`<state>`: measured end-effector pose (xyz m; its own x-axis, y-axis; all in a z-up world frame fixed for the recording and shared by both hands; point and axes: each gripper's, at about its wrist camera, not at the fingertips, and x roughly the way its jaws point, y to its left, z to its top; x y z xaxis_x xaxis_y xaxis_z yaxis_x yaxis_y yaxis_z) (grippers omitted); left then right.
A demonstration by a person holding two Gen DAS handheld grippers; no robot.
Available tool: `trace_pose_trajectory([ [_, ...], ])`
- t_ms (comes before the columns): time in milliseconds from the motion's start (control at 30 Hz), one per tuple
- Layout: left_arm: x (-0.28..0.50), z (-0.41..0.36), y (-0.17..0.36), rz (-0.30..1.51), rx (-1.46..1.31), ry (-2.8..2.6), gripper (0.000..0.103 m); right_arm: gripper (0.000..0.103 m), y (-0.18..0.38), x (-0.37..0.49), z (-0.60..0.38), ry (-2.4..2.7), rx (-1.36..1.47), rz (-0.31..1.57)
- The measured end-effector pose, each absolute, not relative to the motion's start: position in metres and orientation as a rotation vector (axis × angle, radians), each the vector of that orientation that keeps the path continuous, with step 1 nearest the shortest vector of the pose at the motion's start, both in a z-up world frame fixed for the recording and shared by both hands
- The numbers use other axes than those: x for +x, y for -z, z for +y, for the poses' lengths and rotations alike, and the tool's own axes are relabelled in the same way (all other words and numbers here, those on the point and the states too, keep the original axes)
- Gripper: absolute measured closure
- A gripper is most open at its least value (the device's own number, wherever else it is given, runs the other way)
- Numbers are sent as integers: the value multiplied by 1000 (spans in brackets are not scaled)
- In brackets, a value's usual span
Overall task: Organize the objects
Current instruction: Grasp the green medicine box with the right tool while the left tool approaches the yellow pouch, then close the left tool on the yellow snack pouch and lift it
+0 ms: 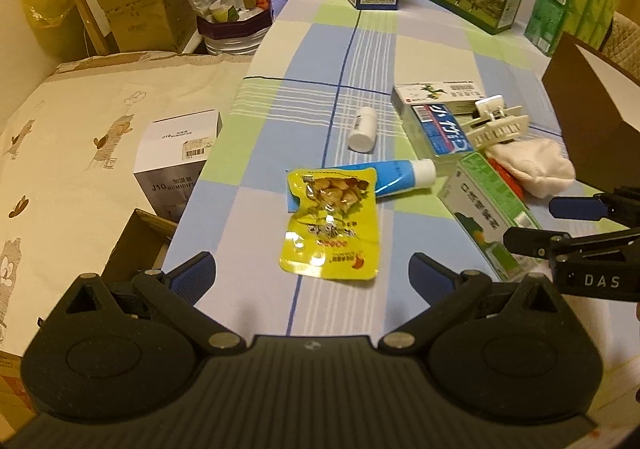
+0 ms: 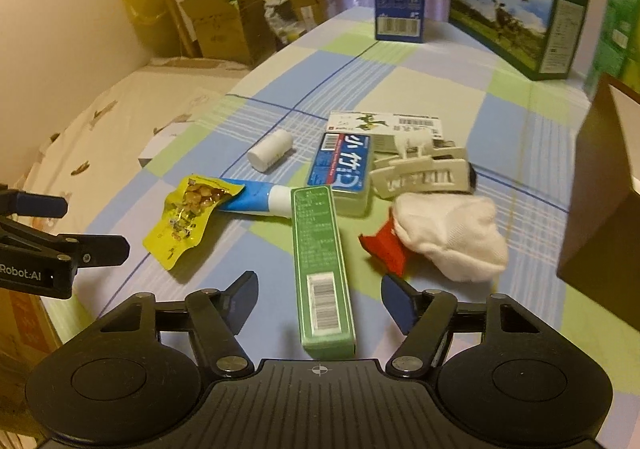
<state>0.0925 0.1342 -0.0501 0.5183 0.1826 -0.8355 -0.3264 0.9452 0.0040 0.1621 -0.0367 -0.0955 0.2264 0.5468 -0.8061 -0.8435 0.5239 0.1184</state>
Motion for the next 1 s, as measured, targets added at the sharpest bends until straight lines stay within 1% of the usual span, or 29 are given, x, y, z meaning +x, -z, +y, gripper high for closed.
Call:
trace_pose_trajectory([
  [200, 106, 139, 62, 997, -148, -308, 1, 44, 109, 170, -17, -1004, -429, 937],
  [400, 117, 142, 70, 1004, -149, -302, 1, 53, 119, 176, -7, -1011, -442, 958],
  [433, 118, 142, 70, 1005, -147, -301, 1, 57, 120, 177, -7, -1012, -443, 959],
  [467, 120, 142, 71, 1006, -145, -300, 1, 66, 120, 178, -7, -1012, -441, 959],
  [533, 123, 142, 72, 1007, -140, -297, 1, 75, 119, 179, -8, -1010, -454, 949],
  [700, 133, 141, 76, 1007, -124, -279, 1, 76, 108, 180, -19, -1010, -433, 911],
  [1000, 160, 142, 93, 1027, -100, -219, 1, 76, 82, 187, -58, -964, -334, 907],
])
